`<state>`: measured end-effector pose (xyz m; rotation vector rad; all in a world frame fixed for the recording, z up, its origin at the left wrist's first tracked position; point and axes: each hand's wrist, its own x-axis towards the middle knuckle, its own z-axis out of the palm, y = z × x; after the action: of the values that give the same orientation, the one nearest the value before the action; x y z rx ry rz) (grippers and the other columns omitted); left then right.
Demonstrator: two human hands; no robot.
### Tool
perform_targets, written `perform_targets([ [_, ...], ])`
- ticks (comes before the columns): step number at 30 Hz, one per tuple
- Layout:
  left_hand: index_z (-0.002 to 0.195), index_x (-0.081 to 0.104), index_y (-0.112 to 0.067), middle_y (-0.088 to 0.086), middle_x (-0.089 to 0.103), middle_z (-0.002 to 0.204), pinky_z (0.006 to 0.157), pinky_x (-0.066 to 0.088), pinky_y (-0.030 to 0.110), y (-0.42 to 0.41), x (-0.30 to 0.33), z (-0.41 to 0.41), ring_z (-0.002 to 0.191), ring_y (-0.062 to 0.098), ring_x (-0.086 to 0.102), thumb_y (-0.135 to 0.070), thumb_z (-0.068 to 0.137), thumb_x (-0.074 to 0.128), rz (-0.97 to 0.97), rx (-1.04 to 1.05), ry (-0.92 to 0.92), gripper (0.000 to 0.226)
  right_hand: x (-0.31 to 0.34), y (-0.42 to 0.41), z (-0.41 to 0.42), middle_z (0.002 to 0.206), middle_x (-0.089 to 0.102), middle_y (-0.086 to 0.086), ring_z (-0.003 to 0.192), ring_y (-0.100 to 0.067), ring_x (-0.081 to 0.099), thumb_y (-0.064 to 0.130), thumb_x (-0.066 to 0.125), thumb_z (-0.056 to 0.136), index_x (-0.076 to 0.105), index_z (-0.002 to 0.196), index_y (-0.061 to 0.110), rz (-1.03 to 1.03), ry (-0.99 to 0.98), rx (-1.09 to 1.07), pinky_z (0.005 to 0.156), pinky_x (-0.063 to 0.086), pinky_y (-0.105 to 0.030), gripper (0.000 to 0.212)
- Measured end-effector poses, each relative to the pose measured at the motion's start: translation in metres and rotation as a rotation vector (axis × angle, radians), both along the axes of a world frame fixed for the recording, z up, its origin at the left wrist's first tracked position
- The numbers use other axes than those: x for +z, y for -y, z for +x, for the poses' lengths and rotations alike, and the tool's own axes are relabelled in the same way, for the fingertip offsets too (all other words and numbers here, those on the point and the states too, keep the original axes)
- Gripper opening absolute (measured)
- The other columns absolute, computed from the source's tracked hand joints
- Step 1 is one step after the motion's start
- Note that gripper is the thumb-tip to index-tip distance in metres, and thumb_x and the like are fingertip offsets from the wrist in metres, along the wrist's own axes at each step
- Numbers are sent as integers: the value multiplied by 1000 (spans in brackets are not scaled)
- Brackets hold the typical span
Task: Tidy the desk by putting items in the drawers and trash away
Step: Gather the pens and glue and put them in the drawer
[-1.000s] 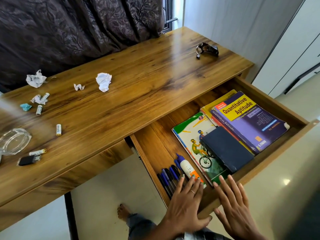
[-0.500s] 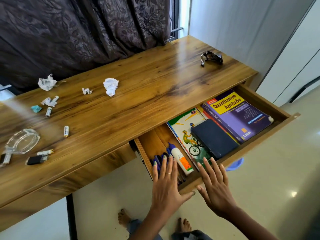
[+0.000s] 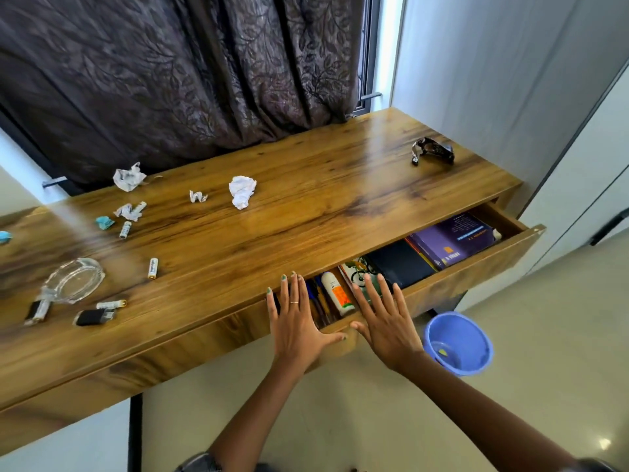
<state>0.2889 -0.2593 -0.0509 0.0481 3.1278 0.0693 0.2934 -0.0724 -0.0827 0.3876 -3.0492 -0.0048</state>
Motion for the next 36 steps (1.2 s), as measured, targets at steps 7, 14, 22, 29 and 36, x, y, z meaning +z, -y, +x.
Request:
perform_targets([
  [7,150,-9,-11,8,-9,159,113,-14,50,8,4,-31,146,27,-12,-88,67,35,-105,-27,-35,121,18,21,-47,152,30,-13,140,-32,29,55,52,84,27,145,10,214,-151,164,112,26,-49,79],
  [14,151,13,-20,0,18,158,117,12,44,8,9,-54,146,27,12,-68,79,53,-35,-63,-54,95,21,39,-76,141,48,-10,135,-29,39,39,65,82,48,136,8,276,-217,253,110,30,-46,65],
  [22,149,23,-16,1,29,154,107,35,37,10,6,-66,142,32,25,-48,92,49,-91,-101,-76,70,19,53,-94,103,71,-12,100,-26,67,19,88,56,71,97,6,-22,-288,250,84,55,-34,47],
  [29,109,71,-17,0,73,105,67,57,31,14,-3,-76,98,27,69,-43,54,88,-174,-119,-158,62,26,62,-102,76,65,-1,75,-21,64,15,84,60,66,77,13,-104,-297,209,57,52,-28,25],
  [36,108,72,-17,0,73,105,69,57,31,15,-4,-74,96,26,69,-40,53,89,-122,-112,-167,62,29,65,-95,80,65,-4,79,-23,65,13,84,60,67,84,10,-94,-265,166,61,53,-30,30],
])
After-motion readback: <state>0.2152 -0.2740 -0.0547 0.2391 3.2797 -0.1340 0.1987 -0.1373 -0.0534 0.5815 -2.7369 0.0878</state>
